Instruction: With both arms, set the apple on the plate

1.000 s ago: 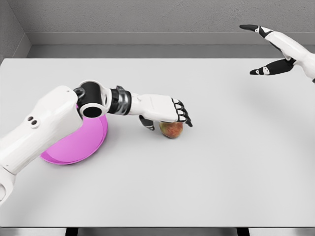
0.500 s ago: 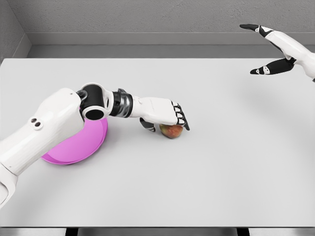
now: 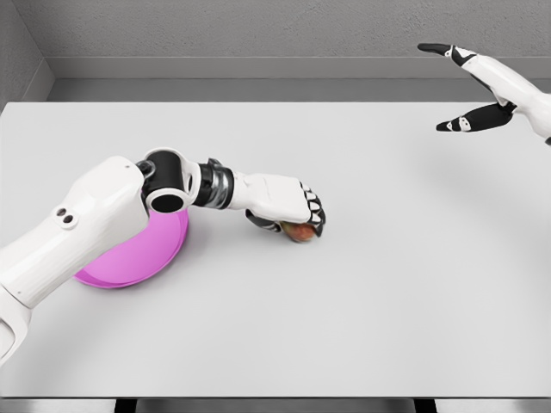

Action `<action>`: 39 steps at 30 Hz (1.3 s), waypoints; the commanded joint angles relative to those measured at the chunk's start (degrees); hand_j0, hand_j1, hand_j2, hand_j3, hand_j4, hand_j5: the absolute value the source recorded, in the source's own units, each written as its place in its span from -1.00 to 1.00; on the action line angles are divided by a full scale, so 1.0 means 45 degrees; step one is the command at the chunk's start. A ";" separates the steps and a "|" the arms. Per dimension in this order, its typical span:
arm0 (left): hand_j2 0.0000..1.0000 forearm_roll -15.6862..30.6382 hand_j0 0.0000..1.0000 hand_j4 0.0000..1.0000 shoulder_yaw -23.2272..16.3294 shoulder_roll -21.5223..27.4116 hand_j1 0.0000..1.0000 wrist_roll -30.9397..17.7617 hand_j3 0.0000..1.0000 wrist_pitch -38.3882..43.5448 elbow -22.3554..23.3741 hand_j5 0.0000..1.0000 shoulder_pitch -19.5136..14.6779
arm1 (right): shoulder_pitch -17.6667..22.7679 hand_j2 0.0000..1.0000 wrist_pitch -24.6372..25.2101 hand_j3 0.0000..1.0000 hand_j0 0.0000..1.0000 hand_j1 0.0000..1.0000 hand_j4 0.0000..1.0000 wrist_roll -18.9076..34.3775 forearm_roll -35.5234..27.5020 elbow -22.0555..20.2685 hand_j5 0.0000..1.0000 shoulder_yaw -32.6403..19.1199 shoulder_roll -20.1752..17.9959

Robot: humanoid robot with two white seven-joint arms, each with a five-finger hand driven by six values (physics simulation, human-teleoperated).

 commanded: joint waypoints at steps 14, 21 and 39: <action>-0.11 0.0357 -0.11 -0.11 0.0179 0.0818 -0.11 0.0073 -0.11 0.0001 -0.0544 -0.11 -0.0332 | -0.0078 1.00 0.0035 1.00 1.00 1.00 1.00 -0.0006 -0.0102 -0.0010 1.00 0.0028 -0.0006; -0.20 0.3443 -0.20 -0.20 0.1742 0.5681 -0.20 0.0093 -0.20 0.0001 -0.2009 -0.20 -0.0156 | -0.0078 1.00 0.0035 1.00 1.00 1.00 1.00 -0.0006 -0.0102 -0.0010 1.00 0.0028 -0.0006; 1.00 0.3697 1.00 1.00 0.1723 0.7342 1.00 0.0054 1.00 0.0001 -0.1853 1.00 0.0898 | -0.0059 1.00 0.0035 1.00 1.00 1.00 1.00 -0.0006 -0.0102 -0.0049 1.00 0.0184 0.0033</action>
